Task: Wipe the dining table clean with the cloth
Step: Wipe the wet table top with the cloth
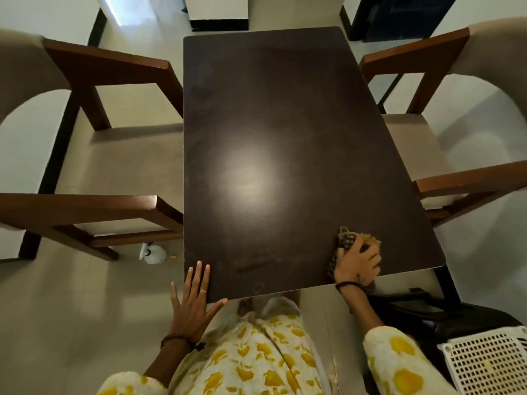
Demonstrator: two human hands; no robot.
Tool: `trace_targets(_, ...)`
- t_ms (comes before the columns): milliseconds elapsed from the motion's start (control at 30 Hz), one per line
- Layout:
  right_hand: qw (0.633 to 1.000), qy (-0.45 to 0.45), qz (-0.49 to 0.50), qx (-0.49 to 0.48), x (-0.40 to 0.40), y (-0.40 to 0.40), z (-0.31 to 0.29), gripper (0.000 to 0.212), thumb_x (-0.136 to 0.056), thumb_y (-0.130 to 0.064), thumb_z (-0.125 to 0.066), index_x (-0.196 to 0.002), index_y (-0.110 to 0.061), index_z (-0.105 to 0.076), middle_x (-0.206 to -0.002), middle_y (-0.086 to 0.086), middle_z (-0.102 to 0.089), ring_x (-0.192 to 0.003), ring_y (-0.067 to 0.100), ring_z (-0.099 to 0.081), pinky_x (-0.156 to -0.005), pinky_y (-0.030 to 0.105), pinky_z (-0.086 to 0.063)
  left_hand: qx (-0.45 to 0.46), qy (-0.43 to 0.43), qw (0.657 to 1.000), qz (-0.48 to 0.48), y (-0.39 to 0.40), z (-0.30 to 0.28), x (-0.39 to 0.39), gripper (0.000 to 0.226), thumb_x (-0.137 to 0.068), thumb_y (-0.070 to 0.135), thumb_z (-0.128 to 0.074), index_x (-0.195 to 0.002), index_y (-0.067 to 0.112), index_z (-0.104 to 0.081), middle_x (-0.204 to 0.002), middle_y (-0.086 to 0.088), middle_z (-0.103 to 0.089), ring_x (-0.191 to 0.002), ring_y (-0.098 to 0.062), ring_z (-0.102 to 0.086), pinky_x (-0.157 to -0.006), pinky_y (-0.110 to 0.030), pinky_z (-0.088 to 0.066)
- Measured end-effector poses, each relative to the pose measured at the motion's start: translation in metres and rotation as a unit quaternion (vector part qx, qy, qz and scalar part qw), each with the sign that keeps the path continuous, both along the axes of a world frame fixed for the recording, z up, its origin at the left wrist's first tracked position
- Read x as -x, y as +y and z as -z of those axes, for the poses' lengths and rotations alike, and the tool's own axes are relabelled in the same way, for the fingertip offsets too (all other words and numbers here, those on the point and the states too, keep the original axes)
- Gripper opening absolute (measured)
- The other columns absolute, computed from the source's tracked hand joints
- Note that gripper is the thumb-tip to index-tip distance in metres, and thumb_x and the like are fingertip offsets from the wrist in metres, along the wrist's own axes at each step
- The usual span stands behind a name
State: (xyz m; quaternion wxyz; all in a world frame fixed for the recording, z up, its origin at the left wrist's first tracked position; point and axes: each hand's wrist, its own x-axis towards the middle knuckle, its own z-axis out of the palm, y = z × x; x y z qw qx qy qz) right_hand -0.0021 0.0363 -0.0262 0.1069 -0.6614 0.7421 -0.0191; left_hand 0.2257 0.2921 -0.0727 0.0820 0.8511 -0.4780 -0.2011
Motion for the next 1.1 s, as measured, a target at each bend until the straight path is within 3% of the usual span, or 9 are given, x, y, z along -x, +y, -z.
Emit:
trace_targets(67, 0.998, -0.003, -0.058, -0.008, -0.028, 0.021, 0.003, 0.055, -0.081, -0.028, -0.068, -0.13, -0.011, -0.048, -0.127, 0.028, -0.042, -0.109, 0.043, -0.043, -0.084, 0.049, -0.039, -0.001, -0.004, 1.0, -0.004, 0.0, 0.0, 0.0, 0.078, -0.085, 0.071, -0.017, -0.146, 0.027, 0.002, -0.153, 0.011, 0.012, -0.139, -0.01, 0.009, -0.107, -0.043, 0.011)
trace_targets(167, 0.981, -0.005, -0.192, -0.002, -0.068, 0.061, 0.007, 0.068, -0.047, -0.03, -0.09, -0.108, -0.012, -0.067, -0.104, 0.025, -0.061, -0.079, 0.04, -0.059, -0.06, 0.042, -0.049, -0.004, -0.005, 1.0, -0.007, -0.002, -0.003, 0.002, 0.078, -0.085, 0.071, -0.018, -0.146, 0.025, -0.001, -0.154, 0.01, 0.01, -0.14, -0.01, 0.007, -0.108, -0.044, 0.009)
trace_targets(233, 0.967, -0.018, -0.254, -0.014, -0.095, 0.088, 0.01, 0.07, -0.033, -0.037, -0.092, -0.097, -0.018, -0.073, -0.096, 0.018, -0.067, -0.069, 0.033, -0.061, -0.055, 0.036, -0.049, -0.004, -0.003, 1.0, -0.02, -0.002, -0.004, 0.006, 0.079, -0.085, 0.071, -0.018, -0.146, 0.024, -0.002, -0.154, 0.01, 0.009, -0.14, -0.01, 0.006, -0.108, -0.044, 0.008)
trace_targets(467, 0.89, -0.045, -0.45, -0.061, -0.13, 0.135, 0.007, 0.066, -0.03, -0.051, -0.087, -0.092, -0.032, -0.072, -0.093, 0.001, -0.068, -0.07, 0.02, -0.062, -0.057, 0.029, -0.052, 0.018, 0.023, 0.999, -0.044, 0.006, -0.001, 0.002, 0.083, -0.082, 0.074, -0.021, -0.145, 0.029, 0.006, -0.152, 0.015, 0.013, -0.139, -0.006, 0.008, -0.107, -0.043, 0.01)
trace_targets(567, 0.894, -0.032, -0.444, -0.047, -0.094, 0.104, 0.005, 0.066, -0.033, -0.047, -0.088, -0.094, -0.031, -0.071, -0.094, 0.001, -0.067, -0.065, 0.02, -0.061, -0.053, 0.027, -0.048, 0.03, 0.029, 0.998, -0.053, 0.008, 0.0, -0.002, 0.084, -0.079, 0.077, -0.021, -0.143, 0.034, 0.011, -0.15, 0.02, 0.017, -0.138, -0.004, 0.009, -0.108, -0.043, 0.012)
trace_targets(733, 0.964, -0.011, -0.264, -0.026, -0.04, 0.063, -0.001, 0.067, -0.047, -0.024, -0.091, -0.107, -0.014, -0.062, -0.102, 0.02, -0.06, -0.07, 0.035, -0.056, -0.055, 0.04, -0.048, 0.037, 0.044, 0.996, -0.061, 0.009, 0.003, -0.001, 0.084, -0.078, 0.079, -0.02, -0.141, 0.038, 0.016, -0.148, 0.023, 0.02, -0.137, -0.002, 0.013, -0.107, -0.053, 0.008)
trace_targets(800, 0.972, -0.004, -0.234, -0.038, -0.043, 0.07, -0.001, 0.075, -0.046, -0.023, -0.091, -0.11, -0.012, -0.054, -0.101, 0.024, -0.059, -0.072, 0.038, -0.057, -0.055, 0.041, -0.048, 0.033, 0.045, 0.996, -0.064, 0.01, 0.003, -0.003, 0.084, -0.078, 0.078, -0.02, -0.141, 0.038, 0.016, -0.149, 0.022, 0.02, -0.137, -0.002, 0.013, -0.107, -0.053, 0.008)
trace_targets(933, 0.949, 0.008, -0.308, -0.068, -0.069, 0.109, 0.005, 0.083, -0.032, -0.03, -0.093, -0.107, -0.01, -0.064, -0.096, 0.024, -0.065, -0.067, 0.036, -0.06, -0.053, 0.038, -0.05, 0.041, 0.045, 0.996, -0.07, 0.012, 0.002, -0.002, 0.084, -0.08, 0.076, -0.023, -0.143, 0.035, 0.012, -0.152, 0.016, 0.015, -0.138, -0.004, 0.011, -0.108, -0.046, 0.012)
trace_targets(1100, 0.895, 0.009, -0.437, -0.091, -0.119, 0.152, 0.012, 0.077, -0.023, -0.041, -0.091, -0.094, -0.018, -0.075, -0.092, 0.013, -0.071, -0.067, 0.028, -0.065, -0.056, 0.035, -0.053, 0.027, 0.05, 0.986, -0.154, 0.033, 0.003, -0.01, 0.091, -0.075, 0.082, -0.017, -0.145, 0.025, -0.007, -0.153, 0.001, -0.007, -0.136, -0.005, 0.004, -0.108, -0.051, 0.004)
